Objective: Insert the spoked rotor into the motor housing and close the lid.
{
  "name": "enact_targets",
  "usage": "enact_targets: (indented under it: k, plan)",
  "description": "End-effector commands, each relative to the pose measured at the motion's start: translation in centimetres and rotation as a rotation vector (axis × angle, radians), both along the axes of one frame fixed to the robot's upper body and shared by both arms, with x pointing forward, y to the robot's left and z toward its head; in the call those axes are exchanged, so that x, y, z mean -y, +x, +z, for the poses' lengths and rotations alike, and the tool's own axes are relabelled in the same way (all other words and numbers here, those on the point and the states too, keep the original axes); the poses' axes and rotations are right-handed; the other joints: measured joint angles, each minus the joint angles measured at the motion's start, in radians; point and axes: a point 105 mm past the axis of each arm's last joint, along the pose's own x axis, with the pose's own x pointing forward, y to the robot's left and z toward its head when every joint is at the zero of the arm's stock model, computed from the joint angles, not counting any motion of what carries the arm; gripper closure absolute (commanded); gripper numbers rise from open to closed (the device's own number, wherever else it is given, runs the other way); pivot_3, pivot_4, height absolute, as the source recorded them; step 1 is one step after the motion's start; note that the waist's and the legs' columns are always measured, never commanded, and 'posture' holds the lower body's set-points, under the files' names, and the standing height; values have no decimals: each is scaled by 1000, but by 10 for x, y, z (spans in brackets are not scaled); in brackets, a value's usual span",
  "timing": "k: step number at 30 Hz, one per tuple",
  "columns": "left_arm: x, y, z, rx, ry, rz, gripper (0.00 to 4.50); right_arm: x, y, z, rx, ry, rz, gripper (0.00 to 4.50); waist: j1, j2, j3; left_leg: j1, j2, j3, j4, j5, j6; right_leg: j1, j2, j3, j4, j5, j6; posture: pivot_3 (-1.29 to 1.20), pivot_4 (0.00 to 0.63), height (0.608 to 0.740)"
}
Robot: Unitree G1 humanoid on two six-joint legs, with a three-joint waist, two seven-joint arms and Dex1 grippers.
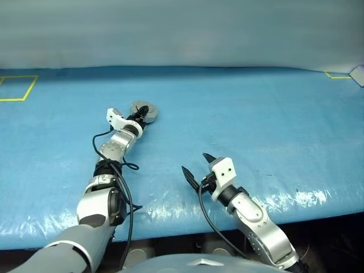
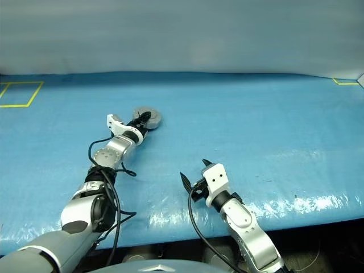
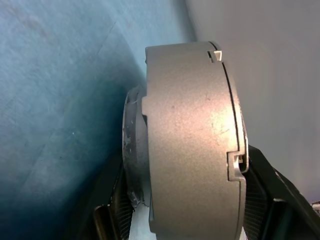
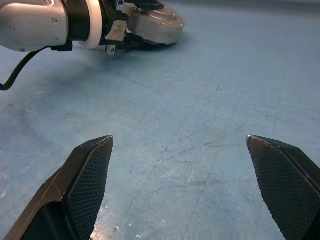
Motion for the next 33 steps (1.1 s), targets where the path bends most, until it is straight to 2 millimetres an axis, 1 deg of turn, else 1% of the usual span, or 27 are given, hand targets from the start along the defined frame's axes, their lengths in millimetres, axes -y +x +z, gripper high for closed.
enact_targets:
  k: [1, 2, 3, 6, 7, 8, 12, 14, 16, 19, 21, 25, 28, 30, 33]
  plan:
    - [-11, 1, 8, 23, 20, 15, 1741, 0, 1, 7, 36, 5, 1, 0, -2, 0, 0, 0, 0, 0, 0, 0, 0, 0, 0, 0, 0, 0, 0, 0, 150, 740]
    - [-14, -1, 5, 8, 24, 21, 1361, 0, 1, 7, 34, 8, 1, 0, -2, 0, 0, 1, 0, 0, 0, 0, 0, 0, 0, 0, 0, 0, 0, 0, 150, 740]
    - [-16, -3, 1, -5, 25, 23, 1077, -1, 1, 7, 29, 11, 6, 0, -3, 0, 0, 2, 0, 0, 0, 0, 0, 2, 0, 0, 0, 0, 0, 0, 150, 740]
    - [-25, -21, -12, -45, 32, 13, 95, -6, 2, 5, 16, 12, 24, 0, -9, 0, 0, 10, 1, 1, -2, 0, 0, 9, -1, 0, 0, -3, -4, 0, 150, 740]
    - [-28, -28, -16, -57, 32, 14, 40, -6, 2, 5, 13, 10, 30, 0, -13, 0, -1, 14, 1, 2, -3, 0, 0, 11, -2, 1, 0, -3, -5, 0, 150, 740]
    - [-31, -36, -19, -66, 31, 15, 40, -7, 2, 4, 12, 10, 33, 0, -17, 0, -1, 17, 1, 3, -4, 0, 0, 13, -2, 1, 0, -3, -5, 0, 150, 740]
    - [-46, -77, -28, -105, 45, 13, 40, -8, 0, 1, -7, 14, 48, 0, -19, 0, -3, 19, 4, 3, -6, 0, 0, 12, 0, 2, 2, -4, -6, 0, 150, 740]
    - [-52, -100, -28, -101, 114, -10, 40, -8, -2, -1, -27, 35, 56, 0, -19, 1, -4, 20, 5, 3, -6, 0, -1, 12, 0, 1, 2, -4, -7, 0, 150, 740]
    - [-55, -120, -23, -76, 183, -35, 40, -7, -3, -1, -39, 62, 64, 0, -21, 2, -5, 20, 5, 4, -7, 0, -1, 11, 0, 3, 2, -5, -7, 0, 150, 740]
    - [-63, -149, -9, 14, 289, -49, 40, -5, -2, 2, -53, 130, 62, 0, -16, 3, -6, 20, 6, 4, -8, 0, -1, 11, -1, 3, 2, -5, -8, 0, 150, 740]
    - [-66, -163, -3, 54, 441, -70, 40, -2, 1, 5, -61, 167, 47, 0, -16, 3, -6, 20, 7, 4, -7, 0, -1, 10, -1, 3, 2, -5, -8, 0, 150, 740]
    - [-67, -183, 10, 149, 746, -37, 40, 4, 8, 8, -47, 196, 4, 0, -7, 3, -5, 17, 8, 4, -7, -1, -2, 8, -3, 3, 2, -5, -8, 0, 150, 740]
    - [-64, -190, 17, 254, 927, 8, 40, 12, 13, 11, 16, 151, -42, 0, -1, 3, -5, 17, 7, 5, -8, -1, -3, 5, -5, 2, 0, -5, -8, 0, 150, 740]
    - [-58, -194, 23, 346, 1026, 43, 40, 14, 14, 14, 39, 177, -55, 0, 1, 3, -5, 15, 6, 7, -8, -2, -2, 6, -5, 3, -1, -5, -8, 0, 150, 740]
    - [-43, -198, 16, 414, 1118, 9, 40, 17, 14, 13, 47, 179, -61, 0, 4, 3, -5, 13, 7, 8, -9, -2, -2, 5, -5, 2, -1, -5, -8, 0, 150, 740]
